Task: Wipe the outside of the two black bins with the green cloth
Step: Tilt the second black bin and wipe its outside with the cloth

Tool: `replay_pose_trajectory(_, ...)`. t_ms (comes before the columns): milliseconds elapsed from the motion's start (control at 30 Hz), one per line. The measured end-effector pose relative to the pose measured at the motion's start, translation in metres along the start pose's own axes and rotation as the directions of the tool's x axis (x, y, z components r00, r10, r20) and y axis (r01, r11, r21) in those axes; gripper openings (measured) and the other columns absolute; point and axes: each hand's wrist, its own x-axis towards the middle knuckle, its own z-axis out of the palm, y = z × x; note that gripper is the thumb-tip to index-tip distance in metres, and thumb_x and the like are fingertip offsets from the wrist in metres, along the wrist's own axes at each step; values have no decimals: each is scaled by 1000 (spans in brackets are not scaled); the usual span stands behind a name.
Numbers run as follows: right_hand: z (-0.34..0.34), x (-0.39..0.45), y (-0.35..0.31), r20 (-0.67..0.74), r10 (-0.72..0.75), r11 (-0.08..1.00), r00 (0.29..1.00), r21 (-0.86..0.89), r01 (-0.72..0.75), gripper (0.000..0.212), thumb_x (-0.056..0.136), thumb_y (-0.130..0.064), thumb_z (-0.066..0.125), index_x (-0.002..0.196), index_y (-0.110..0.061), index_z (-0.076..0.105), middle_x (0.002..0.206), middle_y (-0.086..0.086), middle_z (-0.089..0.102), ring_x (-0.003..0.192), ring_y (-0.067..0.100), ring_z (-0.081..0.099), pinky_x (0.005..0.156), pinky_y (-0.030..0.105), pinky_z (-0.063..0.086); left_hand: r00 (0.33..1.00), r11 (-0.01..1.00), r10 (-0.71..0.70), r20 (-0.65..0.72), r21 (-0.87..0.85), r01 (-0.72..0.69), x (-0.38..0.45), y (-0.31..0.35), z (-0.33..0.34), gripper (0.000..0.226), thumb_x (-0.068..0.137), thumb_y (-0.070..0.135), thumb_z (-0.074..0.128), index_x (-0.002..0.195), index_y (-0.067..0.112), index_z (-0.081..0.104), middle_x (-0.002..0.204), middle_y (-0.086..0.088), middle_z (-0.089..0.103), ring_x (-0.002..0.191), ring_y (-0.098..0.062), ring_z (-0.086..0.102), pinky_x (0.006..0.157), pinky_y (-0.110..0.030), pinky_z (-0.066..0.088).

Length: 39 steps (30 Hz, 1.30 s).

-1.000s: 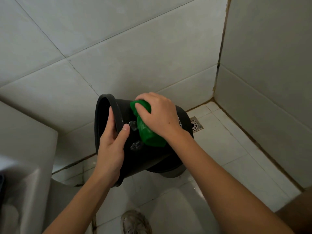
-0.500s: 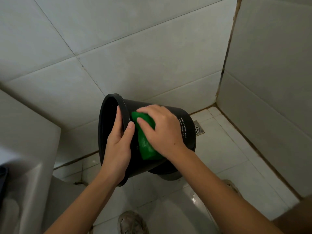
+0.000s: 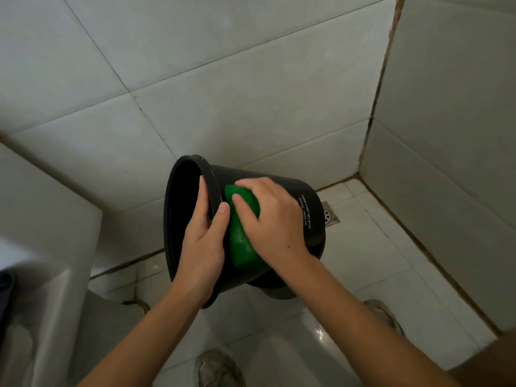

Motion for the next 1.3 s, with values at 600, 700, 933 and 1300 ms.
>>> replay_pose_trajectory(600,12,14,3,-158,215,974,964,-40,-224,24,90,-35,60,107,-19,66,101,-1,65,90,19,59,68,27,40,999,1000,-29,-28,-7,29,5,6,4,52,103,32,43,147,53,23,145,19,46,128,-2,49,110,-37,41)
replay_pose_trajectory(700,13,-30,-7,-166,13,1000,986,-26,-17,28,90,-35,56,107,-15,68,100,0,66,87,14,59,71,20,43,999,999,-33,-27,-4,33,4,7,3,52,103,29,43,147,51,25,136,23,51,121,2,54,107,-32,44)
replay_pose_trajectory(933,2,8,55,-206,354,928,912,-44,-370,23,91,-33,60,109,-19,66,102,-2,66,91,15,60,69,23,36,996,995,-88,-6,-56,88,1,8,2,54,103,30,44,145,57,23,142,15,49,125,-11,54,108,-44,43)
replay_pose_trajectory(1300,4,-25,48,-16,232,973,973,-15,-232,65,82,-50,51,139,-20,47,132,0,50,115,11,43,85,18,33,990,982,-129,-55,-144,120,16,18,5,52,103,28,44,147,50,27,130,17,57,118,-10,59,105,-43,46)
